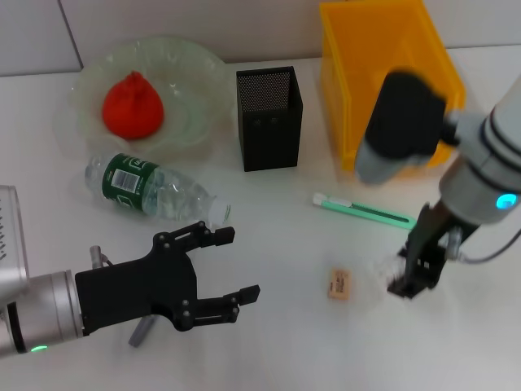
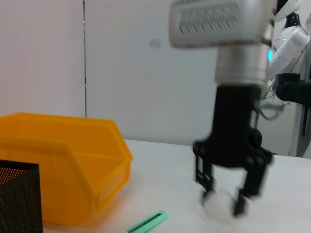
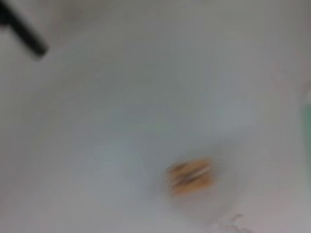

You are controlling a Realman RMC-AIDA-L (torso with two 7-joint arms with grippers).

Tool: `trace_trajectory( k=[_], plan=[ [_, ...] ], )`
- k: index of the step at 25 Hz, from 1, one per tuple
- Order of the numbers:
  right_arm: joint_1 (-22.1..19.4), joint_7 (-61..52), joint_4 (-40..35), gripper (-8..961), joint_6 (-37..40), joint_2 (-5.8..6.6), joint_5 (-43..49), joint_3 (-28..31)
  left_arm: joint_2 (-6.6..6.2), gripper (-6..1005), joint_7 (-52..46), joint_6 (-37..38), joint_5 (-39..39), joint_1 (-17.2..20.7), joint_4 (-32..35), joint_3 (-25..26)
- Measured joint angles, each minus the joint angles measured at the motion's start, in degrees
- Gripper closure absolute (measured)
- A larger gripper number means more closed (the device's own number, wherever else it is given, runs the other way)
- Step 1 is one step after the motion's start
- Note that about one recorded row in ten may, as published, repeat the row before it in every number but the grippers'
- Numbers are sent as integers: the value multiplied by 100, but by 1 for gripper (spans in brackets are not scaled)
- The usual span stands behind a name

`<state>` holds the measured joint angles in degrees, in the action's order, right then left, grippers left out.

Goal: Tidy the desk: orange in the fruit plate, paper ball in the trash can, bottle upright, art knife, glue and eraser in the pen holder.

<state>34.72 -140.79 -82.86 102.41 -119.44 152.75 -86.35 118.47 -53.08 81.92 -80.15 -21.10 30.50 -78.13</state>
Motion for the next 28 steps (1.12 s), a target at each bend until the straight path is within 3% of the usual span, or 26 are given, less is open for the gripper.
trace_trajectory(
  k=[1,2,3,6,8,12,14,19,22,28],
  plan=[
    [84,-1,-82,493,31,13,-3,345,0,157,0,-1,0,-4,0,0],
    [292,-3,-212,493,82,25,14,1138,3,157,0,0,0,-7,0,0],
    [292,-3,-212,493,82,25,14,1138,3,157,0,0,0,-7,0,0],
    [629,-2,-382,494,-172,80,213,2239,7,157,0,-1,0,-9,0,0],
    [906,31,-209,494,-650,231,355,2874,9,157,3,-1,0,-15,0,0],
    [1129,117,306,494,-1497,365,629,3071,6,157,3,-1,0,-18,-3,0],
    [1139,137,440,492,-1777,356,738,3056,5,157,8,-1,0,-18,-11,0],
    [1223,173,1103,486,-2669,223,984,3022,4,157,17,-1,2,-18,-85,27],
    [1158,355,1227,483,-3276,66,949,3023,0,158,18,0,2,-20,-88,39],
    [1257,402,1575,476,-3578,35,908,2993,0,158,-19,37,1,-76,-84,45]
  ],
)
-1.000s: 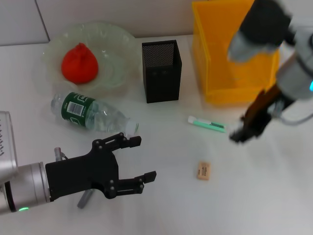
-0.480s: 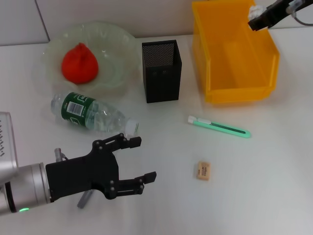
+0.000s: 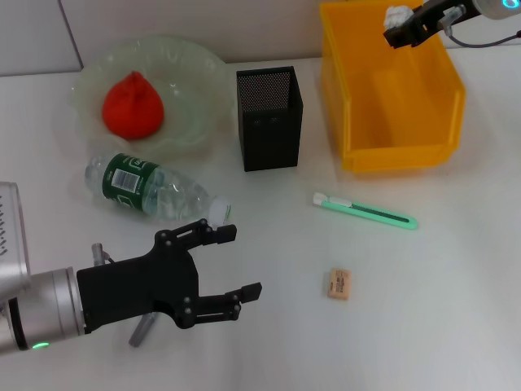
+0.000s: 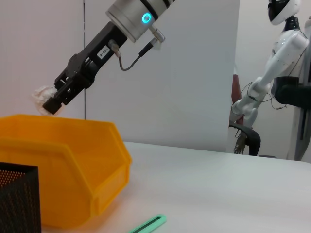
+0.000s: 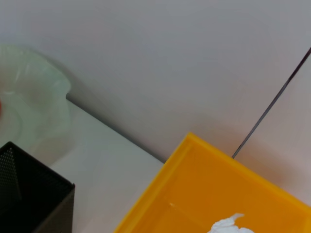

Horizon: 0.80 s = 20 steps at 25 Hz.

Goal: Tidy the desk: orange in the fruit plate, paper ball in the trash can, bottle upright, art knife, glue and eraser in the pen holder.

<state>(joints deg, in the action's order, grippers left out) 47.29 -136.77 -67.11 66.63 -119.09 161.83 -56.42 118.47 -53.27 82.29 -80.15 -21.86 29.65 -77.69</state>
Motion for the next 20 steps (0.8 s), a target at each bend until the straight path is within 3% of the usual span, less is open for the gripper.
trace_trajectory(
  k=[7,13,16,18,20],
  plan=[
    [-96,-222,90,468,-296,-18,1,-243,0,158,9,7,25,-20,13,0],
    [-124,-244,51,258,-268,-18,-45,-235,0,158,36,16,30,-21,-1,0],
    [-173,-246,-67,220,-237,-19,-195,-187,0,158,39,16,33,-20,-3,-1],
    [-380,-243,-443,194,-186,-19,-611,-189,1,158,43,17,35,0,8,0],
    [-935,-10,-1217,194,-92,-5,-1836,-238,-3,158,50,17,38,36,28,19]
  ],
)
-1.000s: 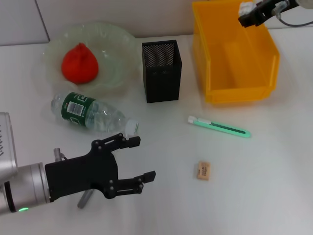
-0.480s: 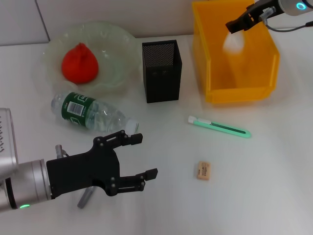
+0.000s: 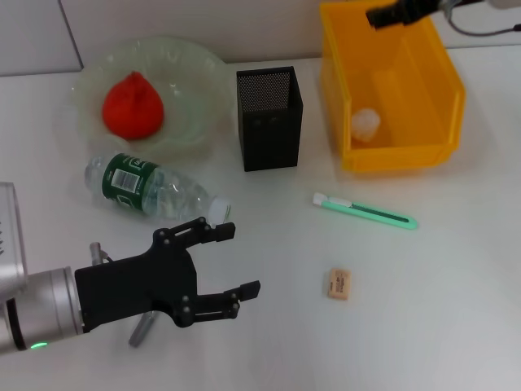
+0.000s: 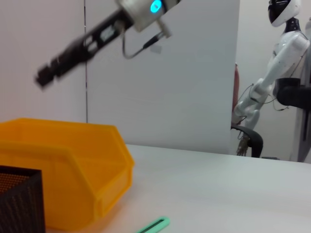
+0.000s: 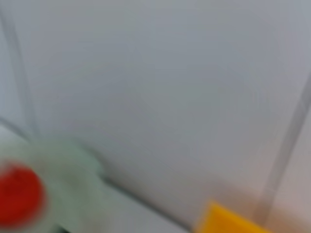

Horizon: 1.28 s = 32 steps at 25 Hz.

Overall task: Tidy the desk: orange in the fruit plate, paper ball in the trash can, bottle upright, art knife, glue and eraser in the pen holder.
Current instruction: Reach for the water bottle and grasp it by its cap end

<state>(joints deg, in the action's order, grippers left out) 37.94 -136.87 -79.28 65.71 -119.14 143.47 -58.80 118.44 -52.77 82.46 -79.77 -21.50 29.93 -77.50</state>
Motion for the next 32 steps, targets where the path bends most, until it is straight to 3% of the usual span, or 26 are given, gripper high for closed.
trace_trajectory(
  k=[1,2,3,6,7,10,11,12,13,14,17,19,20,22,24,27,29,31,32],
  plan=[
    [0,0,0,194,0,0,0,0,-6,158,6,0,1,13,5,14],
    [-524,447,-518,194,36,0,-1195,-23,-8,158,12,1,3,23,11,35],
    [-524,447,-518,194,36,0,-1195,-23,-8,158,12,1,3,23,11,35],
    [-1888,1932,-909,194,259,-13,-3710,-222,-25,158,40,11,6,58,23,105],
    [-1888,1932,-909,194,259,-13,-3710,-222,-25,158,40,11,6,58,23,105],
    [-2718,3327,-572,195,683,-23,-5053,-348,-34,159,179,16,-15,92,31,182],
    [-2718,3327,-572,195,683,-23,-5053,-348,-34,159,179,16,-15,92,31,182],
    [-3143,4190,-95,195,1132,-26,-5753,-320,-34,159,179,16,-15,92,31,182],
    [-3143,4190,-95,195,1132,-26,-5753,-320,-34,159,179,16,-15,92,31,182],
    [-3361,4765,435,195,1608,-13,-6076,-198,-53,159,193,19,-19,102,75,194],
    [-3461,5280,1043,195,2041,3,-6133,21,-147,159,155,18,-155,166,550,246],
    [-3422,5999,2255,195,2480,9,-6035,541,-171,159,39,-99,-491,94,847,288],
    [-3422,5999,2255,195,2480,9,-6035,541,-171,159,39,-99,-491,94,847,288],
    [-3361,6827,3162,195,2868,23,-6030,925,-174,159,-21,-144,-683,47,984,335],
    [-3337,7646,3917,195,3171,31,-6029,1194,-120,159,-81,-267,-1516,-94,1814,594],
    [-3337,8625,4724,194,3312,25,-6032,1371,-97,159,-104,-301,-1704,-136,1981,604],
    [-3337,9481,5360,194,3320,-1,-6039,1351,-24,162,-345,-554,-2462,-378,2514,593],
    [-3324,9638,5508,194,3320,-5,-6041,1358,-24,168,-345,-554,-2462,-378,2514,593],
    [-3312,9697,5596,194,3320,-7,-6042,1361,13,171,-426,-866,-3128,-562,2922,342]
  ],
)
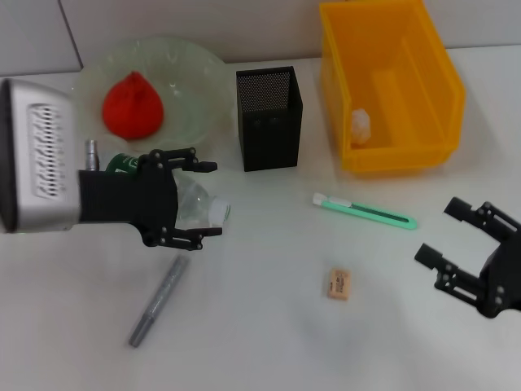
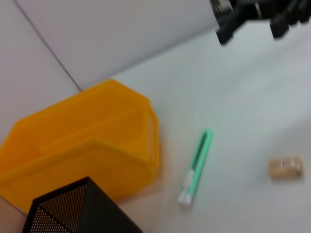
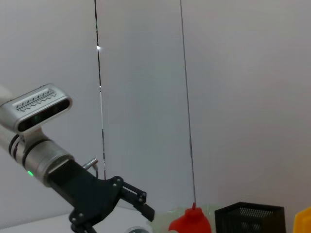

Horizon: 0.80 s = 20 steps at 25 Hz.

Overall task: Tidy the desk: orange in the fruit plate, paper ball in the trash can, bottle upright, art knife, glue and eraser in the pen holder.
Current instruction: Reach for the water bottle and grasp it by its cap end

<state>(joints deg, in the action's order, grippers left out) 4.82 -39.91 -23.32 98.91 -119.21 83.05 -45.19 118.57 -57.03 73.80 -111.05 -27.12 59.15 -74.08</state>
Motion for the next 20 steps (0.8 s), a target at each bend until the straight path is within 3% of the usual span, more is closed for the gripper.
trace_trajectory(
  k=[5,6,7,9,12,13,20],
  plan=[
    [114,-57,376,194,-28,15,-7,-7,6,186,-31,-312,-248,-7,250,-370],
    [113,-58,392,194,-40,14,-9,-8,7,189,-224,-910,-661,-45,405,-1014],
    [103,-59,433,194,-44,9,-10,-3,7,192,-224,-910,-661,-45,405,-1014],
    [97,-63,472,195,-43,14,-11,8,8,198,-677,-1624,-1175,-171,372,-1763],
    [86,-156,529,195,-48,27,-13,29,8,207,-677,-1624,-1175,-171,372,-1763],
    [86,-156,529,195,-48,27,-13,29,14,210,-1133,-2159,-1589,-228,352,-2286],
    [105,-283,525,195,-61,35,-17,-24,17,232,-1409,-2396,-1755,-219,412,-2496]
  ],
)
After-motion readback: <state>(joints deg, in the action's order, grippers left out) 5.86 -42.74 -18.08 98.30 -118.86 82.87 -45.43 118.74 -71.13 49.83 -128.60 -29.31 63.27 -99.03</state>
